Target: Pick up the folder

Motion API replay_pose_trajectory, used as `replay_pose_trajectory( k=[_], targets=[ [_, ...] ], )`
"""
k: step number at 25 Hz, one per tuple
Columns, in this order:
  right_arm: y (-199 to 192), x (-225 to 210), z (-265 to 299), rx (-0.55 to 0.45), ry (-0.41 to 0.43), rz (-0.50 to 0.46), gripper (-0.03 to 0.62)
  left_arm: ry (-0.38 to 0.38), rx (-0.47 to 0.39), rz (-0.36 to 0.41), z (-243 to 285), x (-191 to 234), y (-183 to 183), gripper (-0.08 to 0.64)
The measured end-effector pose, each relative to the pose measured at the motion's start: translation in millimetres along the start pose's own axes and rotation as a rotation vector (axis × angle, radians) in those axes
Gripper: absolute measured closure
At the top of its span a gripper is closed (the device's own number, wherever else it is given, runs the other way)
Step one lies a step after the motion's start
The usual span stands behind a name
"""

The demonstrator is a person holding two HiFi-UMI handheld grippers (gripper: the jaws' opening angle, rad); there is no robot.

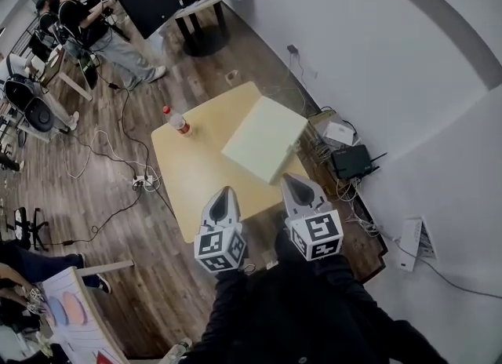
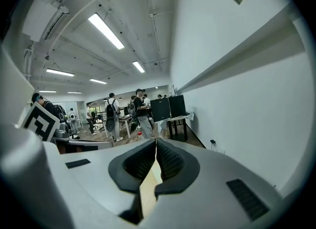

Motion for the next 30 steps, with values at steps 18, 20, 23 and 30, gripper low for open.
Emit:
replay_pose_trajectory(
  k=[18,20,23,30],
  targets=[
    [3.6,-150.4,101.7,0.102,0.007,0.143,0.568,0.056,0.092,-0.021,149.4,-24.4,28.6,0.526],
    [-2.4,-158.9,109.2,0.119,-0.001,0.16,0.568,0.066,0.107,-0.039,156.3,-20.1,24.4,0.526],
    [-10.2,-168.6,123.4,0.153,0.001,0.18,0.557,0.082,0.132,-0.057,167.3,-11.3,19.3,0.526],
    [-30.1,-197.4,159.4,0.229,-0.018,0.244,0.537,0.119,0.197,-0.055,200.0,2.5,10.8,0.526]
  ],
)
Point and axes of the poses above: the fingertips, and each gripper's own axes: z forward along the fingers, x to its left, y out of its top, the point moved 9 cm from there along -z, backward along the fingers, and after that the axes turned 6 degrees about x, right-handed, at the moved point
